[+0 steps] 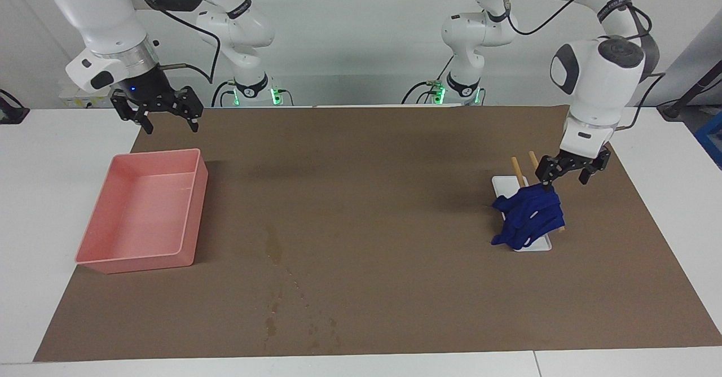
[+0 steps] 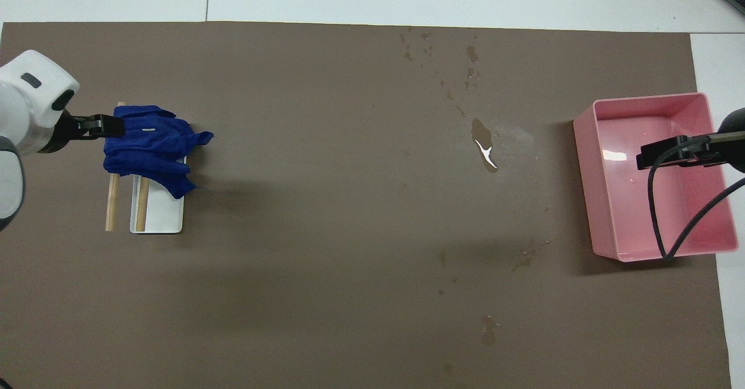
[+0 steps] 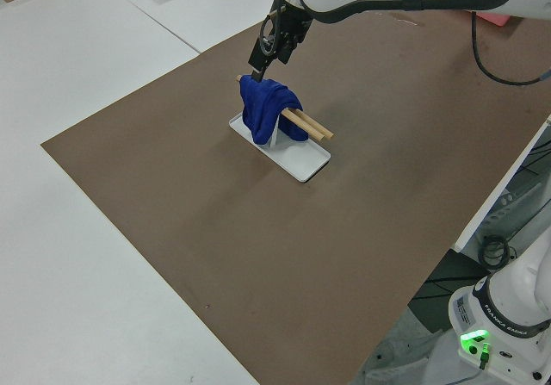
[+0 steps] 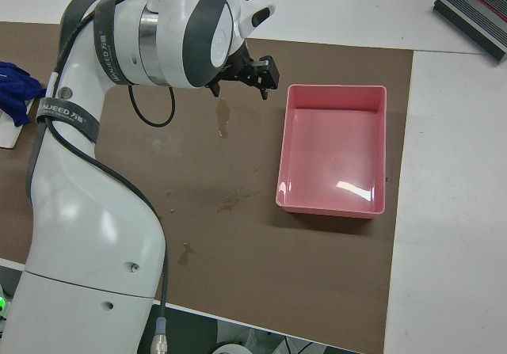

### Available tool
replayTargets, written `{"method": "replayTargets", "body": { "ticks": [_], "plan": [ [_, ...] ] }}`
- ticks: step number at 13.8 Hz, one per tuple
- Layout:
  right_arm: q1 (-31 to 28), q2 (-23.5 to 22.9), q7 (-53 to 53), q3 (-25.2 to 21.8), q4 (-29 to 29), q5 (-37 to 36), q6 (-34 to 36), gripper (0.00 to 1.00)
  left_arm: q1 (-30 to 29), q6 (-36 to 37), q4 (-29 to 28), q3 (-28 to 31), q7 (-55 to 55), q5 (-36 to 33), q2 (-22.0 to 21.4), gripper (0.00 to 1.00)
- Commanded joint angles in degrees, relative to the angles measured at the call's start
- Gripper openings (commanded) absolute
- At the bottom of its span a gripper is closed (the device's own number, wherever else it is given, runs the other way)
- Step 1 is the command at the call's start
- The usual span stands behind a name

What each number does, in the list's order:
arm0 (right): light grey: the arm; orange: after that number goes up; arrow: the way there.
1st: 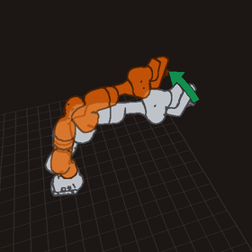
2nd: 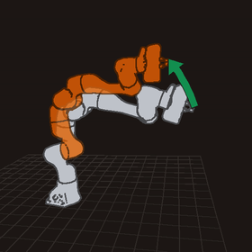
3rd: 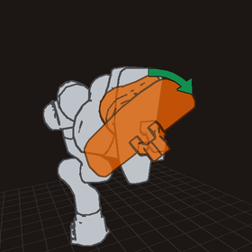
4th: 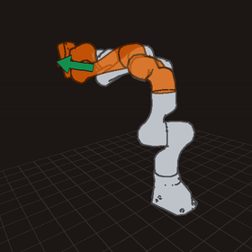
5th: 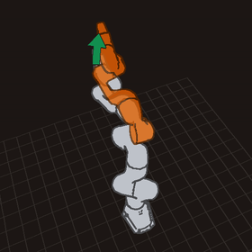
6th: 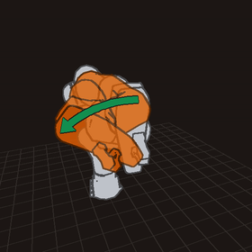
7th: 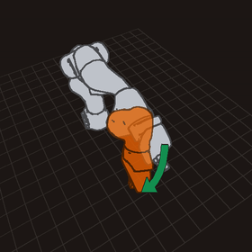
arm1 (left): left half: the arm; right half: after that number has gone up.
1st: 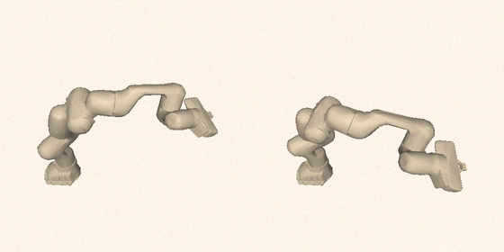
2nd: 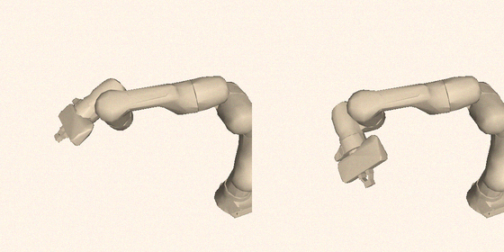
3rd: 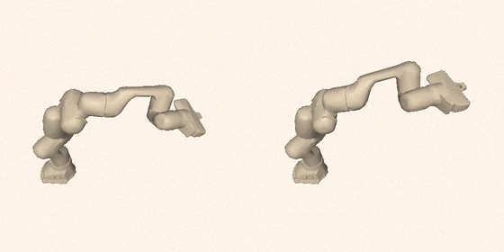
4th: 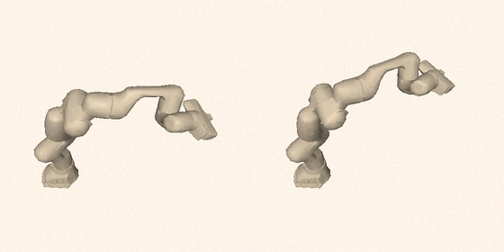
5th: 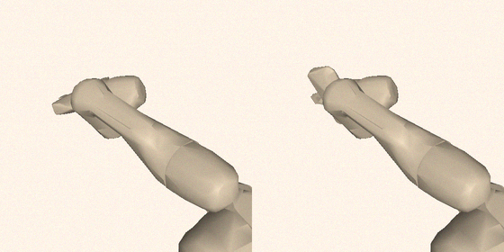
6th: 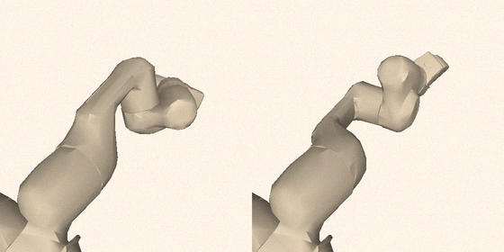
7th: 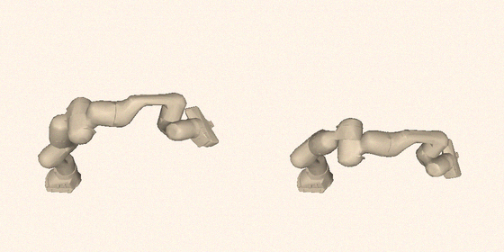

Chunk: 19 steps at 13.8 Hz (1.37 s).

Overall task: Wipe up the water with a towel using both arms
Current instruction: 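Lower the left gripper onto the blue towel and grasp it, then lift the towel with the left gripper while the right gripper moves toward center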

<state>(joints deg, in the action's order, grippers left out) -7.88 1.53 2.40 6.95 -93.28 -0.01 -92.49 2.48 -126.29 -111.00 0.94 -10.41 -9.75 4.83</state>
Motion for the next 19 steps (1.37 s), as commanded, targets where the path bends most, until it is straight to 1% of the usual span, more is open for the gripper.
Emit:
{"method": "replayTargets", "body": {
  "ticks": [1,2,3,4,5,6,7,8,9,10,11,12,14,16,17,19],
  "plan": [
    [-0.82,0.49,0.77,0.34,-1.02,1.41,-0.5,1.0,0.51,-3.78,-3.16,0.2,-4.0,-2.03,-0.09,1.0],
    [-0.74,0.58,-0.28,0.34,-1.46,2.28,-0.5,1.0,1.38,-4.83,-3.51,0.29,-5.4,-2.21,0.44,1.0],
    [-0.82,0.93,-2.9,0.34,-1.98,4.99,-0.76,1.0,1.91,-5.71,-3.87,0.29,-5.67,-2.3,1.06,1.0],
    [-0.82,0.93,-5.54,0.34,-2.08,6.67,-0.85,1.0,2.0,-5.9,-3.87,0.29,-5.68,-2.38,1.32,0.97],
    [-0.74,0.93,-6.95,0.34,-2.08,7.04,-0.76,1.0,1.91,-6.51,-3.87,0.29,-5.68,-3.69,1.41,0.93],
    [-0.74,0.93,-7.75,0.34,-2.08,7.47,-0.76,1.0,1.91,-7.56,-3.96,0.29,-5.68,-4.83,2.29,0.9],
    [-0.74,1.02,-9.15,0.34,-2.08,8.87,-0.76,1.0,1.82,-8.18,-3.87,0.38,-5.59,-5.19,2.9,0.9],
    [-0.65,1.02,-11.78,0.34,-2.16,10.54,-0.76,1.0,1.74,-8.18,-3.78,0.38,-5.59,-5.28,3.0,0.87],
    [-0.13,1.02,-16.59,0.34,-2.34,12.73,-0.85,1.0,1.74,-8.1,-3.78,0.38,-5.59,-5.28,2.91,0.77],
    [0.23,1.02,-21.6,0.43,-2.34,15.19,-1.11,1.0,1.74,-7.75,-3.61,0.38,-5.5,-5.28,3.0,0.63],
    [0.93,1.02,-26.26,0.6,-2.6,16.95,-3.12,1.0,1.74,-7.48,-3.43,0.38,-5.5,-5.28,3.0,0.49],
    [2.15,1.02,-30.22,0.69,-3.04,18.28,-4.79,1.0,1.74,-7.39,-3.26,0.38,-5.41,-5.28,3.0,0.38],
    [3.39,1.02,-37.69,0.69,-4.35,21.7,-6.99,1.0,1.74,-7.13,-2.99,0.38,-5.24,-6.76,3.0,0.31],
    [5.06,1.28,-45.6,0.69,-7.07,26.62,-12.07,1.0,1.73,-5.3,-1.51,0.38,-5.15,-7.74,3.26,0.28],
    [6.11,1.37,-50.08,0.78,-8.3,29.16,-14.28,1.0,1.91,-4.24,-0.89,0.38,-5.15,-7.75,3.43,0.2],
    [6.47,1.37,-55.55,0.78,-9.54,33.3,-15.44,1.0,2.0,-1.61,0.78,0.29,-5.15,-7.75,3.44,0.01]
  ]
}}
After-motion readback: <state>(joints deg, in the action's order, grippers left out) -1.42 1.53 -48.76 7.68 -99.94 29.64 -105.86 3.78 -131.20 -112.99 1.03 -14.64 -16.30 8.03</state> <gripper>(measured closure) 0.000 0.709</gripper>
